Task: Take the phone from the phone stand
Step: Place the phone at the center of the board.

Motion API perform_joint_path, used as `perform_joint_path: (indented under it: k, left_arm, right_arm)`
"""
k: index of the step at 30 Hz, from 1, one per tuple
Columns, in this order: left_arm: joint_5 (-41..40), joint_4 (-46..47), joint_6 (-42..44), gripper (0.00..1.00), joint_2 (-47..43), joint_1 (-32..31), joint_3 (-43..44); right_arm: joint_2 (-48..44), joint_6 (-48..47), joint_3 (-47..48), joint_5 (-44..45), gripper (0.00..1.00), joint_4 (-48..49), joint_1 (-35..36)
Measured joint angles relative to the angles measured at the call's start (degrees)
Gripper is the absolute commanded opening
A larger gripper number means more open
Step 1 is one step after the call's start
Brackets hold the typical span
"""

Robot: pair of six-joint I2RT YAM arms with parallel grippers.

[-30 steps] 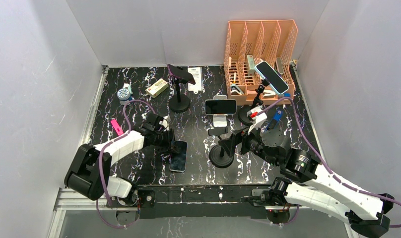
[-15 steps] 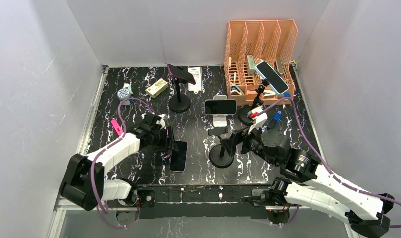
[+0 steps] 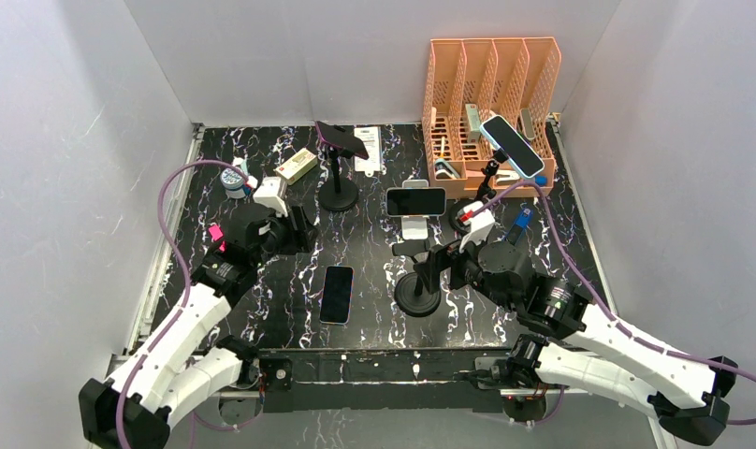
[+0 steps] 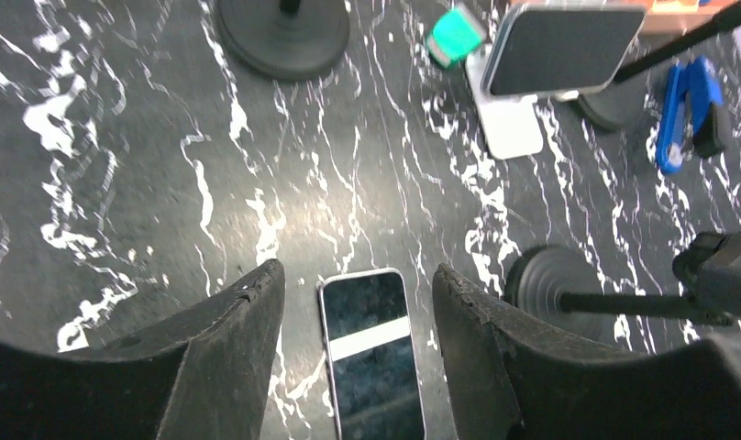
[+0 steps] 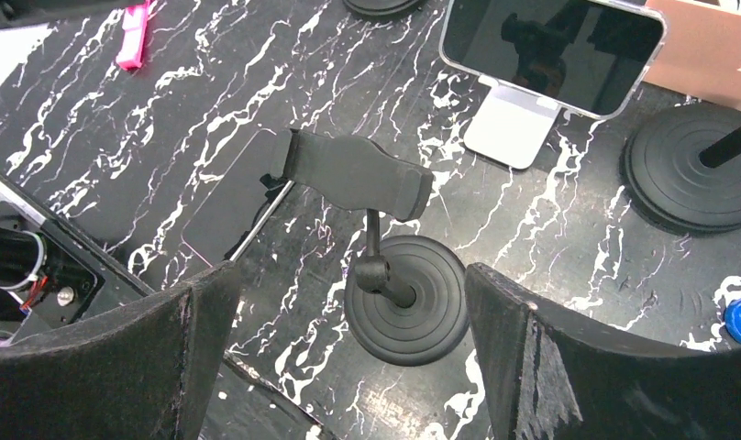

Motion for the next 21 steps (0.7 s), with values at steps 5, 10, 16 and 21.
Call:
perform_joint_path:
  k: [5,10,16,21]
  left_arm:
    - [-3.1,4.6,2.0,0.58,-5.1,0.0,-2.9]
    - [-3.2,5.6,3.4,0.58,-7.1,0.0,-3.9]
    - [-3.0,6.8,4.0,0.57,-7.0,0.0,-4.2]
    - [-2.6,7.2,4.2,0.56,-6.3,0.0,-4.6]
  right_arm:
    - [0.5,-0.1,0.0,-0.2,0.98,-0.9,0.0]
    - [1.0,-0.7,-0.3,-2.2,0.98,-0.9,0.0]
    - [2.3,-1.1,-2.8,-3.8,0.96,-0.9,0.0]
    - [2.3,-1.1,-4.4,-4.7,0.94,0.0,0.0]
